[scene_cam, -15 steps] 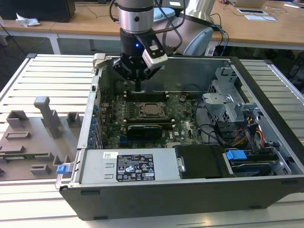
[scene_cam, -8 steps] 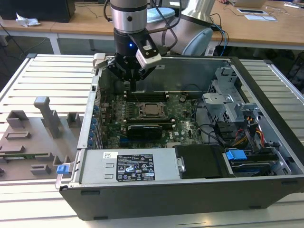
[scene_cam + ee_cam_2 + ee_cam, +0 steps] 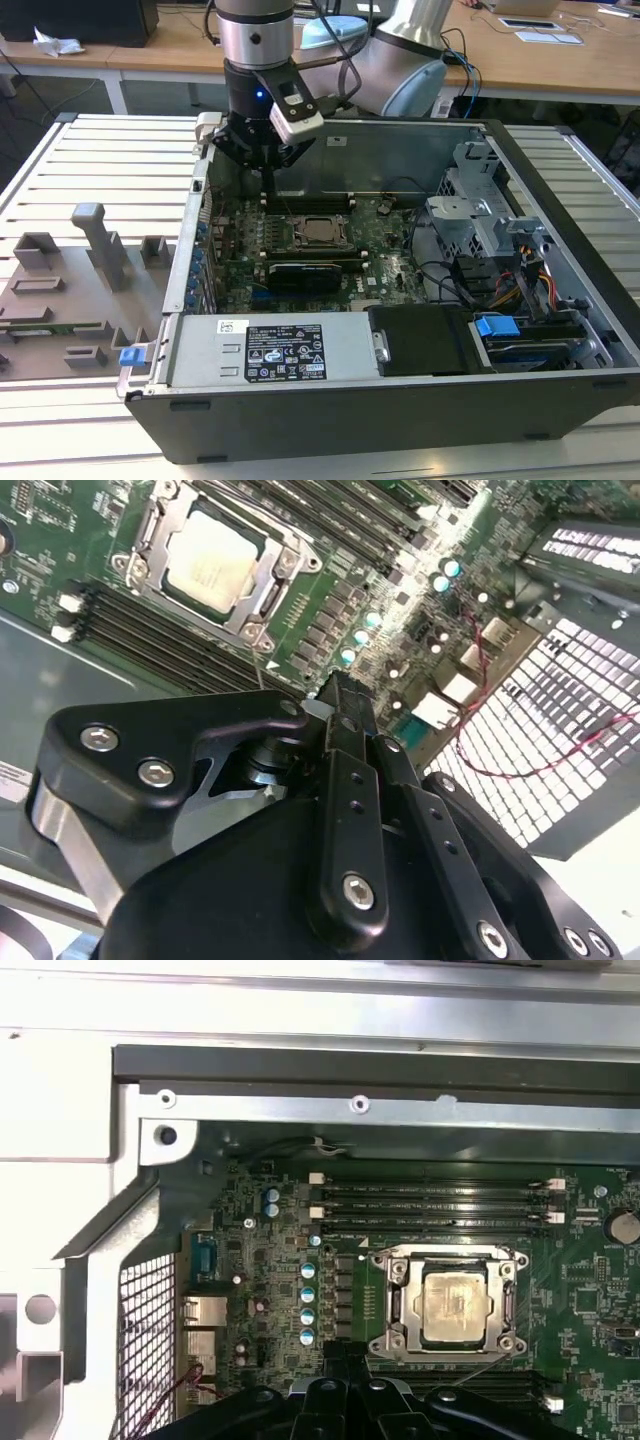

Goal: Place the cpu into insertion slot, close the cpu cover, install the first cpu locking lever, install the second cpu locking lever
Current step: 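Install the first cpu locking lever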

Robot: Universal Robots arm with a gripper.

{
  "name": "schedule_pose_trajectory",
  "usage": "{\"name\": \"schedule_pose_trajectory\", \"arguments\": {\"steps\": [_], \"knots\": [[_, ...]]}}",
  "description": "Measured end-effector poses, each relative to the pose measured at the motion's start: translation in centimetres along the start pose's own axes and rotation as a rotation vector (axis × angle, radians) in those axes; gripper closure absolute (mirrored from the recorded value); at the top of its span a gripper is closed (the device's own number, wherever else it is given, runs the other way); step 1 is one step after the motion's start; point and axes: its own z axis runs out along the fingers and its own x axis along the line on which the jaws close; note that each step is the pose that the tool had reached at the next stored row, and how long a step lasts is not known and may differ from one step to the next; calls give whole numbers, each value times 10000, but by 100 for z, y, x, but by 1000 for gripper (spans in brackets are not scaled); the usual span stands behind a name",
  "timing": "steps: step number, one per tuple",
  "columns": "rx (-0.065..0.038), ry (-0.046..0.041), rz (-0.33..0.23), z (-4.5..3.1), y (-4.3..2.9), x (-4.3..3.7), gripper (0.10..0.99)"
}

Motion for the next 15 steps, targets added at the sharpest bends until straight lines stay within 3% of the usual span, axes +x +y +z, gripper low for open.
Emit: {"name": "schedule_pose_trajectory", "arguments": {"steps": [8, 15], "knots": [[0, -1, 0, -3, 4, 162, 980], [0, -1, 0, 4, 92, 172, 980]]}}
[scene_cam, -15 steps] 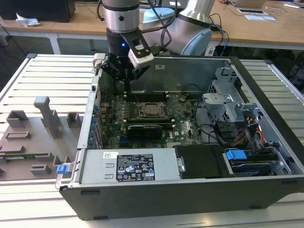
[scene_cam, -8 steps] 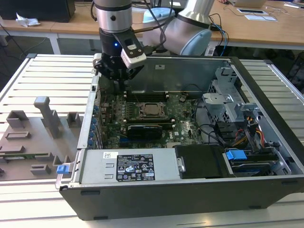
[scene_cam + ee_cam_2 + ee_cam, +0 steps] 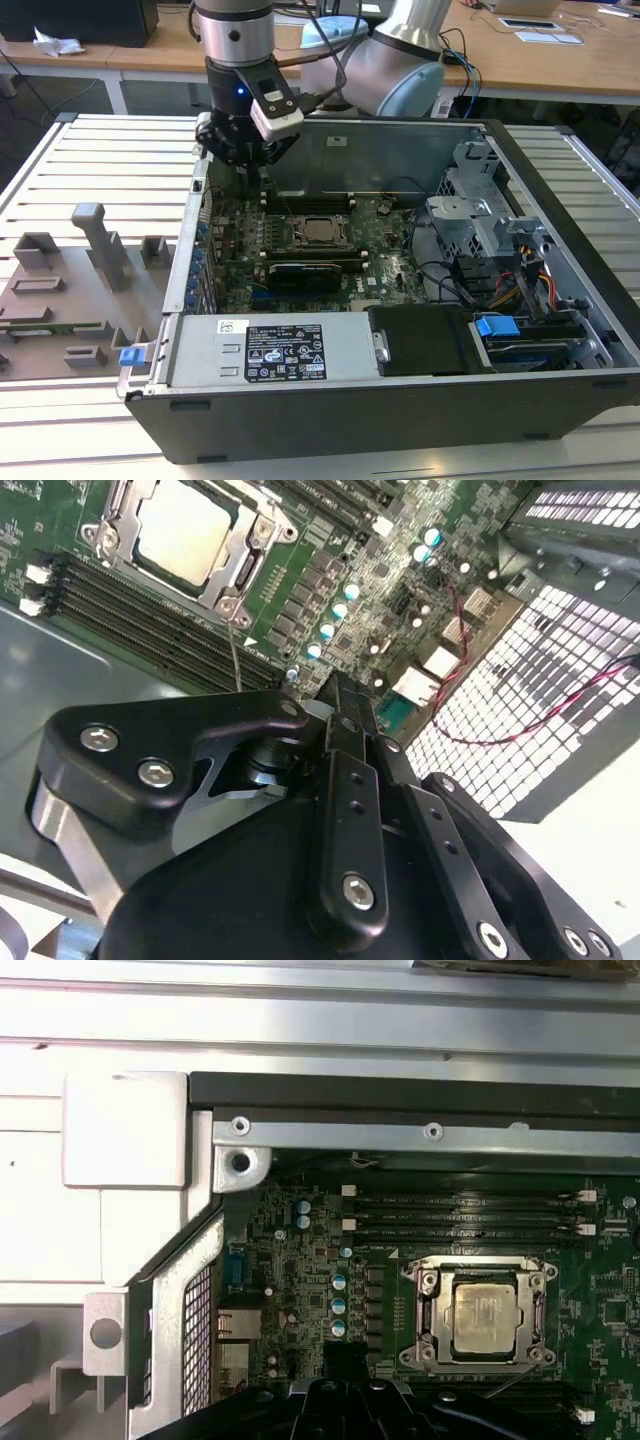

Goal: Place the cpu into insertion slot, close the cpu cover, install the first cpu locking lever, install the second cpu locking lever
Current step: 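Install the first cpu locking lever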

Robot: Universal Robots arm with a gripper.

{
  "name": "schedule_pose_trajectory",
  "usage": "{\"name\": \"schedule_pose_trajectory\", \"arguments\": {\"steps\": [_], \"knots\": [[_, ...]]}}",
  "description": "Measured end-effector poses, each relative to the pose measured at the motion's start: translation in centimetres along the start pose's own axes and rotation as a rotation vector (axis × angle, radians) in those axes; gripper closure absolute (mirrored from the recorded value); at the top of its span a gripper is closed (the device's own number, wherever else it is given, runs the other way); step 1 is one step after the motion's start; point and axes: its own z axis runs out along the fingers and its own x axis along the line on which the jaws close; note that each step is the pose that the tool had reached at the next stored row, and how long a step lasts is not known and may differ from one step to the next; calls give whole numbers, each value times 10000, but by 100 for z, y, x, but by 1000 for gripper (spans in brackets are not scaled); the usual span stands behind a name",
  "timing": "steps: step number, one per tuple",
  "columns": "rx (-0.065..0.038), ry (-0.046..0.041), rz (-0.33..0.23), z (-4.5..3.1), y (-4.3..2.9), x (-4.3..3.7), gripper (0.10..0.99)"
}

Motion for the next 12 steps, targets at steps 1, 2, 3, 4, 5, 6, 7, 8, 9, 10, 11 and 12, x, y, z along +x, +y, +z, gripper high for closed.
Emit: {"name": "schedule_pose_trajectory", "arguments": {"steps": [1, 2, 3, 4, 5, 6, 7, 8, 9, 10, 11, 12], "knots": [[1, 1, 0, 3, 21, -2, 980], [2, 2, 1, 7, 36, -5, 980], [1, 1, 0, 11, 47, -8, 980], [0, 0, 1, 20, 58, -13, 980], [0, 0, 0, 32, 62, -17, 980], [1, 1, 0, 62, 74, -28, 980], [1, 2, 0, 81, 87, -42, 980], [2, 2, 0, 90, 96, -51, 980], [1, 3, 0, 99, 105, -60, 980], [0, 2, 2, 117, 129, -82, 980], [1, 2, 0, 129, 152, -100, 980], [1, 2, -1, 139, 169, -112, 980]]}}
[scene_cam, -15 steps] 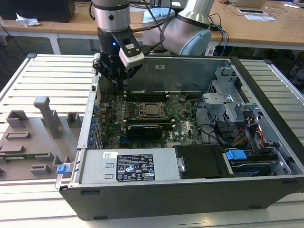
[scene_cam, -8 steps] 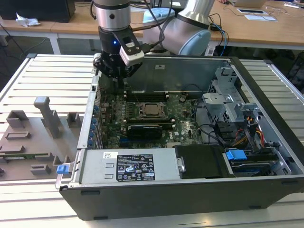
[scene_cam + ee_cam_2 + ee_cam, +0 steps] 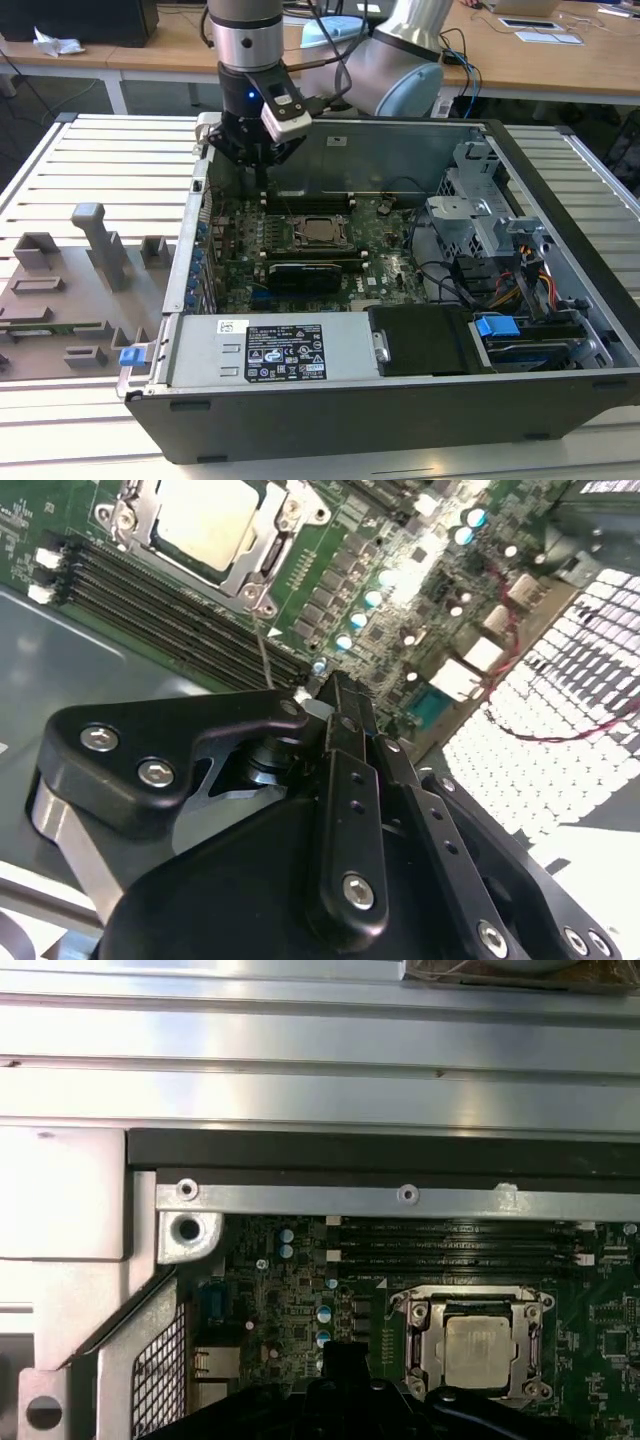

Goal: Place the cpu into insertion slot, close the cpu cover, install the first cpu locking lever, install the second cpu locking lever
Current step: 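Install the first cpu locking lever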

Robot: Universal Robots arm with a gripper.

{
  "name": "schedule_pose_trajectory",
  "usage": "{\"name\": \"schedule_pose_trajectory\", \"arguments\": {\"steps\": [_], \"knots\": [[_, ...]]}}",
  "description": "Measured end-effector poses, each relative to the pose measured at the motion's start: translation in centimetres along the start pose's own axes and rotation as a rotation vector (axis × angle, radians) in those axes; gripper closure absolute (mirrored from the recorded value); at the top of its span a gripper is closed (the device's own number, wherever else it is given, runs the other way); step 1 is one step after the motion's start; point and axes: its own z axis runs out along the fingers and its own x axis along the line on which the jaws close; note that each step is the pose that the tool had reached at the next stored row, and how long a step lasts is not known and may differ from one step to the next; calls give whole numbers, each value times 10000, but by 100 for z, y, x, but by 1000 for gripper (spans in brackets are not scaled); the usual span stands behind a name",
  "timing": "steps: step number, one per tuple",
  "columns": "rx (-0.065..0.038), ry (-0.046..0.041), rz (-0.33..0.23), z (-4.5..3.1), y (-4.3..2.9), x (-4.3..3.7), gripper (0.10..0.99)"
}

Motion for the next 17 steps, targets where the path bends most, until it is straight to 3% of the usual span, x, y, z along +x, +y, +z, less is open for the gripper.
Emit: {"name": "schedule_pose_trajectory", "arguments": {"steps": [8, 13, 17], "knots": [[4, 1, -3, 120, 145, -73, 980], [6, 1, -1, 138, 165, -191, 980], [10, 2, 0, 150, 167, -339, 980]]}}
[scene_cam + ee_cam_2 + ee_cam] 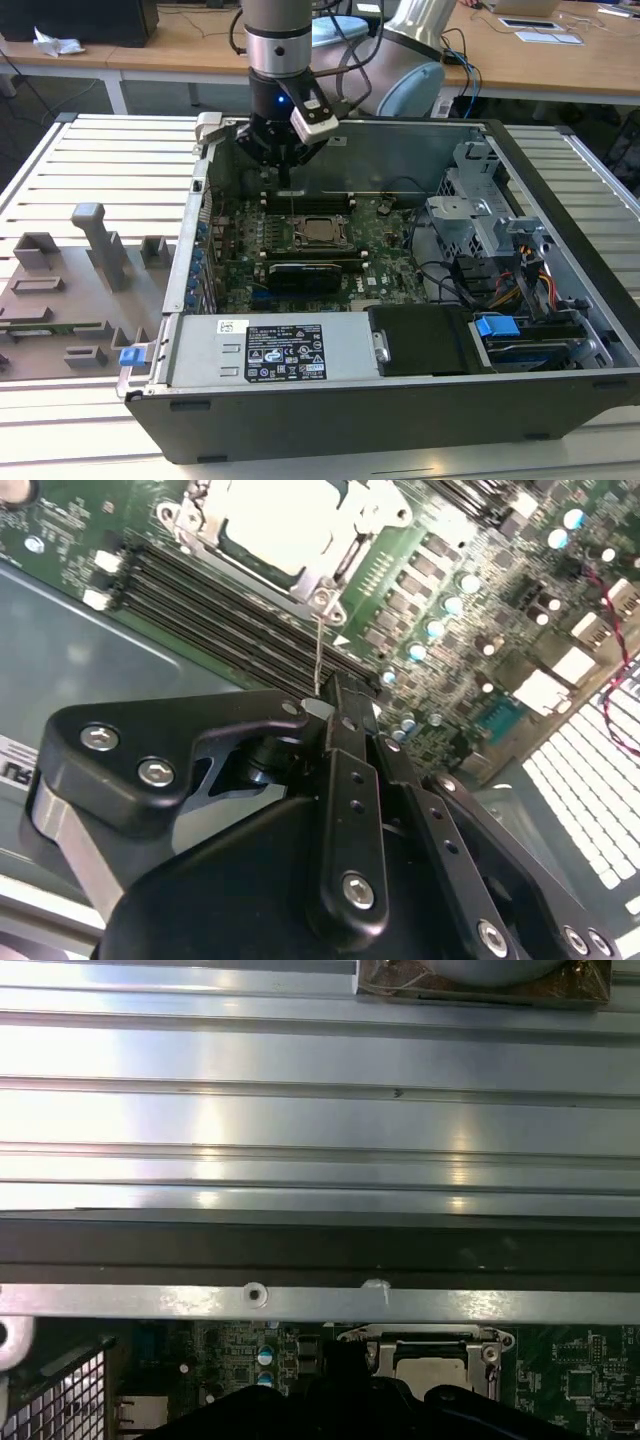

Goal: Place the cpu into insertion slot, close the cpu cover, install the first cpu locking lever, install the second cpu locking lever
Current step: 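Install the first cpu locking lever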

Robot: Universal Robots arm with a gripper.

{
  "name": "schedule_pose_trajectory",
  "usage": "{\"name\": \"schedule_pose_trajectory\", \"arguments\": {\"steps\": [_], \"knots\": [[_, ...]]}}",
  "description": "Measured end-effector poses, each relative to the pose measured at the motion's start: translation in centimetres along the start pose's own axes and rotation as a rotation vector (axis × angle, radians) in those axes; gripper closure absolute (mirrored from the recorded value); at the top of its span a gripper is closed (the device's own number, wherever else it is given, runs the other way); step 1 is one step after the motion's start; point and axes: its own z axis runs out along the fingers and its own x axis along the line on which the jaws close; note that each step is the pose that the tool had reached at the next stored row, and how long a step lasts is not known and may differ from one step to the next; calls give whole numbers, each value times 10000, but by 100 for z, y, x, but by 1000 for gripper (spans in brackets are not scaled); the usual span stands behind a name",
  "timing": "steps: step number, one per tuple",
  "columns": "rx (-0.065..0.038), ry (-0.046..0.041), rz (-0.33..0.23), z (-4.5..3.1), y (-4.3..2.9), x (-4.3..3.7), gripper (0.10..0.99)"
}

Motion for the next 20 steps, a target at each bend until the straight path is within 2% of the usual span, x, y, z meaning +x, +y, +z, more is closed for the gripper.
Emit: {"name": "schedule_pose_trajectory", "arguments": {"steps": [4, 7, 11, 14, 15, 17, 20], "knots": [[3, 9, 0, 8, 0, -119, 980], [5, 24, 0, 16, 1, -242, 980], [4, 24, -1, 17, 1, -247, 980], [-22, 24, -1, 21, -30, -246, 980], [-43, 23, 0, 22, -34, -246, 980], [-172, 21, 6, 27, -46, -244, 980], [-202, 19, 9, 34, -56, -240, 980]]}}
